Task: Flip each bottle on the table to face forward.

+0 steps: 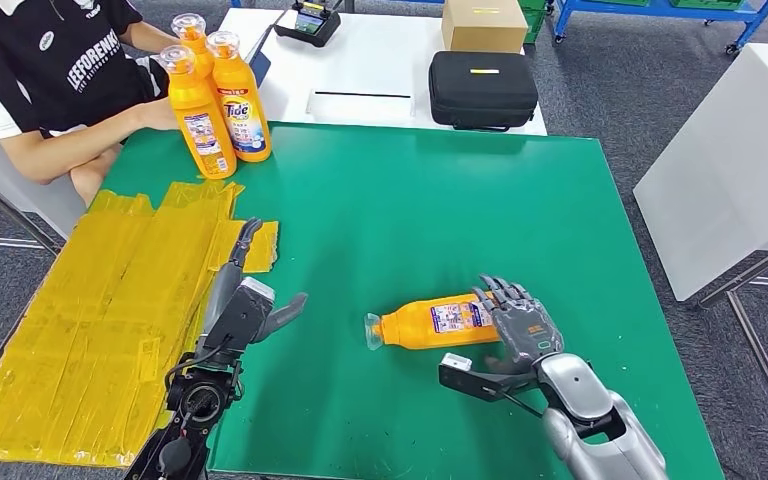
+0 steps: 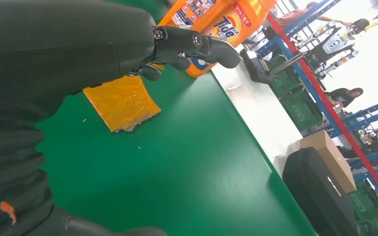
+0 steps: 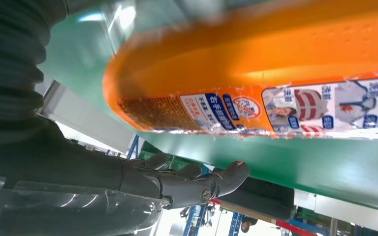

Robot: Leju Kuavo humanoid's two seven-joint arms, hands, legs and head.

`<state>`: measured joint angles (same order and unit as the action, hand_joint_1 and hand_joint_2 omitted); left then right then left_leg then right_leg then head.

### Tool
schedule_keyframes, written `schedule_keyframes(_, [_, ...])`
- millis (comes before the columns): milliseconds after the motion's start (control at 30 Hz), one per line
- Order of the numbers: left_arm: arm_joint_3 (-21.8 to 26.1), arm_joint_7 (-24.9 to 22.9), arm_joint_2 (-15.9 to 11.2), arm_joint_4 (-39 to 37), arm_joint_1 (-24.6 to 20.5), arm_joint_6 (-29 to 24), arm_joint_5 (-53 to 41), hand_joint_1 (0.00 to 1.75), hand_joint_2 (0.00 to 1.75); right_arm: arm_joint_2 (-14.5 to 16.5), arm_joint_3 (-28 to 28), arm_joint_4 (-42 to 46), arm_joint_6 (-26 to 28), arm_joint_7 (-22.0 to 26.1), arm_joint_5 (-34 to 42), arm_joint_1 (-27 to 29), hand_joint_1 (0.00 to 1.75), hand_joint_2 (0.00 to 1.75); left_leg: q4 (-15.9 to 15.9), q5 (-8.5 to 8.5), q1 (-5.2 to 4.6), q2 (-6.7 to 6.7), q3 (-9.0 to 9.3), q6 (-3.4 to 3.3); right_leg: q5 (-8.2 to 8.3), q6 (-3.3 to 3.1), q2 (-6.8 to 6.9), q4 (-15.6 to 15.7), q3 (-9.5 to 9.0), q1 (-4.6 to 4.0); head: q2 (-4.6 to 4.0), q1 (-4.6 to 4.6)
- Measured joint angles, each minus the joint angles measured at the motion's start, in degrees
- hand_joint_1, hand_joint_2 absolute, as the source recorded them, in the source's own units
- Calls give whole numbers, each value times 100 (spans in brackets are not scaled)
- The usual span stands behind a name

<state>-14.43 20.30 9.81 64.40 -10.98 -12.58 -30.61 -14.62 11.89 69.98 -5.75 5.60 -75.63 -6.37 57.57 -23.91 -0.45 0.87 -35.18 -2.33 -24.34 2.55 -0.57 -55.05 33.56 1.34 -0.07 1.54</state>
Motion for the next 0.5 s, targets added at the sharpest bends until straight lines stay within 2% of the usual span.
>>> schedule_keyframes(500, [1,18,0,-110,-19,-21,77,0,175,27,3,-1178,29,67,193,-664,0,175,0,1,0,-2,5,0,1,0,-1,0,-3,0,0,-1])
